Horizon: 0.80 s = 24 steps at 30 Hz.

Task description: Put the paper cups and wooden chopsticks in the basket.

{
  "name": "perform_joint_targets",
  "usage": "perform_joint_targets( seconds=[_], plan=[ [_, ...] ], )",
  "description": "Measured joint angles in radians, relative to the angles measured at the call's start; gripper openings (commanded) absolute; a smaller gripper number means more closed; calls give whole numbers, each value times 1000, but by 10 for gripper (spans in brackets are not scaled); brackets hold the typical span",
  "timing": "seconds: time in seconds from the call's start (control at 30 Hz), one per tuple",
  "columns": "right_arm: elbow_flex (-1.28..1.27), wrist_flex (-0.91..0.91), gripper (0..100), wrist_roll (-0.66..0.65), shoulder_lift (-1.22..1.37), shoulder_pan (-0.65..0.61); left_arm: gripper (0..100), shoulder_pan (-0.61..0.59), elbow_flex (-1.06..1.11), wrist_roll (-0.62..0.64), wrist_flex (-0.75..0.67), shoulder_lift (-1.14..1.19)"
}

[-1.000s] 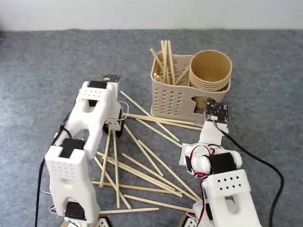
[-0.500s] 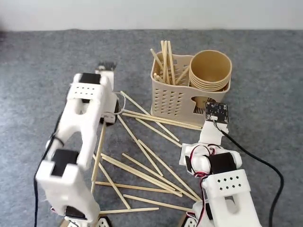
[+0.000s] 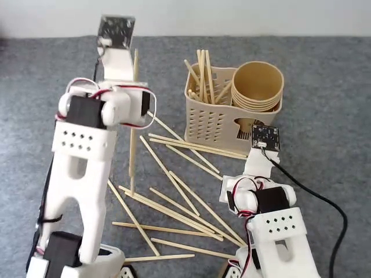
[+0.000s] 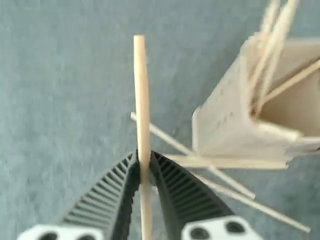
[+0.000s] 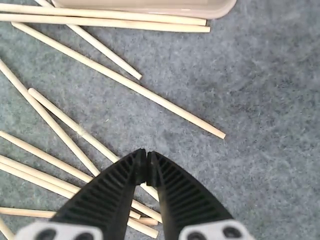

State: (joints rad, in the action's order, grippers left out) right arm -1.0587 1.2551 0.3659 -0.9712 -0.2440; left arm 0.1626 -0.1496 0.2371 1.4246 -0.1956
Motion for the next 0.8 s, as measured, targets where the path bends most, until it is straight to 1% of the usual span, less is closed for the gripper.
perform_joint_targets(
  seconds=[0.17, 0.37, 0.57, 0.67, 0.8],
  plan=[
    [0, 0, 9, 0, 0, 0, 12, 12, -201, 5, -21, -3],
    [0, 0, 9, 0, 0, 0, 13, 12, -399, 21, -143, -5],
    [0, 0, 9, 0, 0, 0, 13, 12, -443, 193, -319, -5],
    [0, 0, 9, 0, 0, 0, 13, 26, -443, 255, -413, -5],
    [0, 0, 9, 0, 0, 0, 13, 77, -443, 265, -479, 35]
  ],
)
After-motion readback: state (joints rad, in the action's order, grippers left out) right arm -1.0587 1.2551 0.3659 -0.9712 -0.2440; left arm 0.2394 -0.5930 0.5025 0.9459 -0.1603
